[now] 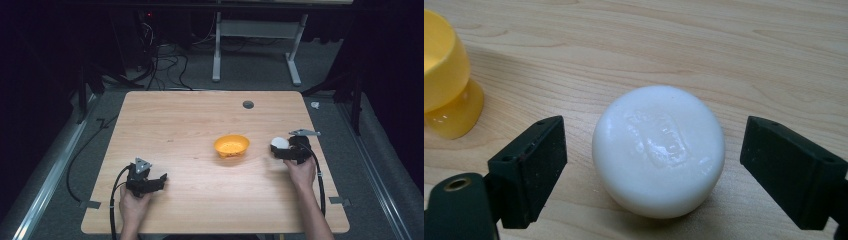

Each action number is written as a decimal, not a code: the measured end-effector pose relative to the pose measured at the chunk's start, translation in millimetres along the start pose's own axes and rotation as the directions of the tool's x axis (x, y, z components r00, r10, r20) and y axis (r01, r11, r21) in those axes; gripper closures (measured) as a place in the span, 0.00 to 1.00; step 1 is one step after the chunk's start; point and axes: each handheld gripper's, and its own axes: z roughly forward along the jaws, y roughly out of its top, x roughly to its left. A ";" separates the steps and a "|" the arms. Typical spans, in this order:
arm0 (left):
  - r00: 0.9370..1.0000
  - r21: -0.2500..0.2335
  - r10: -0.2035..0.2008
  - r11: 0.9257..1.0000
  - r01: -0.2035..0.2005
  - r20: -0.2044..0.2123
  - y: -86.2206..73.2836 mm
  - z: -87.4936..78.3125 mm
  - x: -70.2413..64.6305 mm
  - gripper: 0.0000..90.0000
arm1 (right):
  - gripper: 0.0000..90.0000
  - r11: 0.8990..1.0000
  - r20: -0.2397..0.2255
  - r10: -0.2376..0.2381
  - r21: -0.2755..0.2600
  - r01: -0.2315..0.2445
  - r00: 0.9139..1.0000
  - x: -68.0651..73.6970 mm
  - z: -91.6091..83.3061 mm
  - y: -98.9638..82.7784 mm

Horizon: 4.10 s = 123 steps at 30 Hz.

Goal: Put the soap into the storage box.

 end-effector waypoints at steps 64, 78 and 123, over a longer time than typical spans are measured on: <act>1.000 0.002 0.002 1.000 -0.002 0.000 0.0 -0.1 0.1 0.22 | 0.28 0.999 -0.026 -0.034 0.001 0.034 0.999 4.9 3.2 -2.0; 1.000 0.002 0.002 1.000 -0.002 0.000 0.0 -0.1 0.1 0.22 | 0.28 0.999 -0.073 -0.040 -0.035 0.037 0.997 12.0 -18.8 4.7; 1.000 0.001 0.001 1.000 -0.001 0.000 0.0 -0.1 0.1 0.22 | 0.28 0.977 -0.233 -0.213 -0.080 0.199 0.949 92.4 -25.0 48.5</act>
